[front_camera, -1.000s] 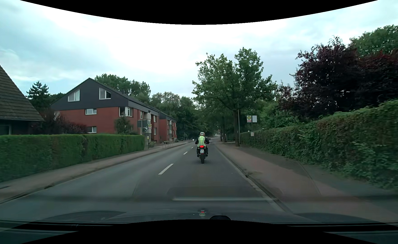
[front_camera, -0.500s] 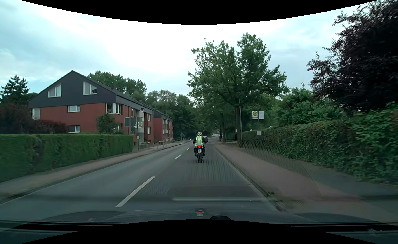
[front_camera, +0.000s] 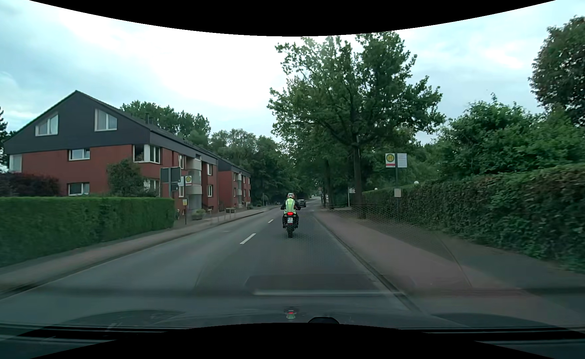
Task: Follow the waypoints while adhering to traffic rules and regulations
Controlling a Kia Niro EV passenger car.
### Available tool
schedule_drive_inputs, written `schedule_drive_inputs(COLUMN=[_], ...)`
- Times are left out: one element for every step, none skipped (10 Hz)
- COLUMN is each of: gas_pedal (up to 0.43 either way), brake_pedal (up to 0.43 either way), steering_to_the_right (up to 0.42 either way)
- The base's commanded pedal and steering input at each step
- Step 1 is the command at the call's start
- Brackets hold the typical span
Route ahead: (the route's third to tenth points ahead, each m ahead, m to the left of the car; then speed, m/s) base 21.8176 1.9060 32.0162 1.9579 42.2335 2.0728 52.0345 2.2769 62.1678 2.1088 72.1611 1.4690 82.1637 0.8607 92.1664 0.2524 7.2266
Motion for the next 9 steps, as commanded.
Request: schedule_drive_inputs(gas_pedal=[0.130,0.130,0.130,0.130,0.118,0.118,0.118,0.118,0.118], brake_pedal=[0.000,0.000,0.000,0.000,0.000,0.000,0.000,0.000,0.000], steering_to_the_right=[-0.002,-0.005,-0.005,-0.005,-0.006,-0.005,-0.006,-0.006,-0.006])
